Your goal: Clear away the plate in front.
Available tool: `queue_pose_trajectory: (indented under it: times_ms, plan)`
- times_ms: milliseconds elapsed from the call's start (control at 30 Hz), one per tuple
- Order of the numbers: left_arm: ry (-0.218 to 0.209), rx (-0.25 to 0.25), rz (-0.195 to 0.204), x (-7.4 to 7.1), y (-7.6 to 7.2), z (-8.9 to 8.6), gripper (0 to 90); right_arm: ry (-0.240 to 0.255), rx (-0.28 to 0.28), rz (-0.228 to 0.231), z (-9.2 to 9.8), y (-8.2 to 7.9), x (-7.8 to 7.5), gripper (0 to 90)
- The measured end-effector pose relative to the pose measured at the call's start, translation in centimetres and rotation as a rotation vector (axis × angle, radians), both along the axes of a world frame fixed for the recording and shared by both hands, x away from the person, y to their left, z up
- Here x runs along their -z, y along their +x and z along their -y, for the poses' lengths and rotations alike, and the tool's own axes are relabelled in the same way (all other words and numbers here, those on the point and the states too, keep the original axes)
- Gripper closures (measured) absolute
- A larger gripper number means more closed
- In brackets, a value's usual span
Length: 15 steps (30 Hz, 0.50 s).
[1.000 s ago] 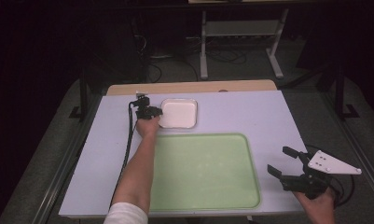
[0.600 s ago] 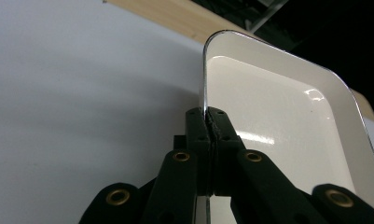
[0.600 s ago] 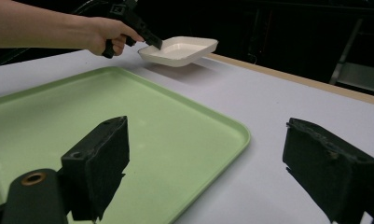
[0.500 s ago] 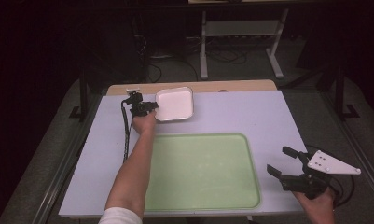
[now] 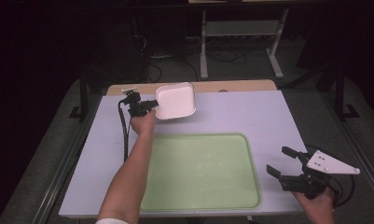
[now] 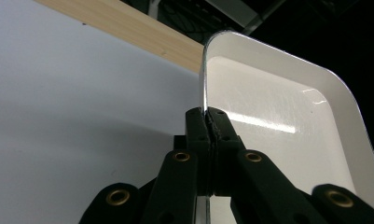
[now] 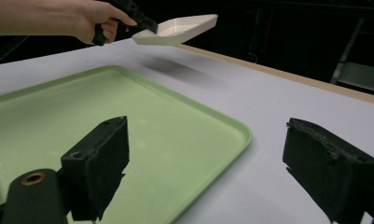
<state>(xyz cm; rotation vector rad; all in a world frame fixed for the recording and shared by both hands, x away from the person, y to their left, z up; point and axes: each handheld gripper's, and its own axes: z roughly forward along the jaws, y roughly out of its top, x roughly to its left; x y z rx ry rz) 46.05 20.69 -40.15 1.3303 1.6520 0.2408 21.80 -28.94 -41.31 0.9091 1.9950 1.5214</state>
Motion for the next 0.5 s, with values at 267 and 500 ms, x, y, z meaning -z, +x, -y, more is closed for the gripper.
queue_pose_trajectory:
  times_ms: [267, 500]
  plan:
    - [-0.033, 0.012, 0.028, -1.0, -1.6, -0.5, 88.7, -0.001, 0.004, 0.002, 0.1, -0.1, 0.0, 13.7]
    - [-0.054, 0.016, 0.038, -1.6, -3.1, -0.6, 88.7, 0.003, 0.014, 0.003, 0.3, -0.2, 0.0, 13.6]
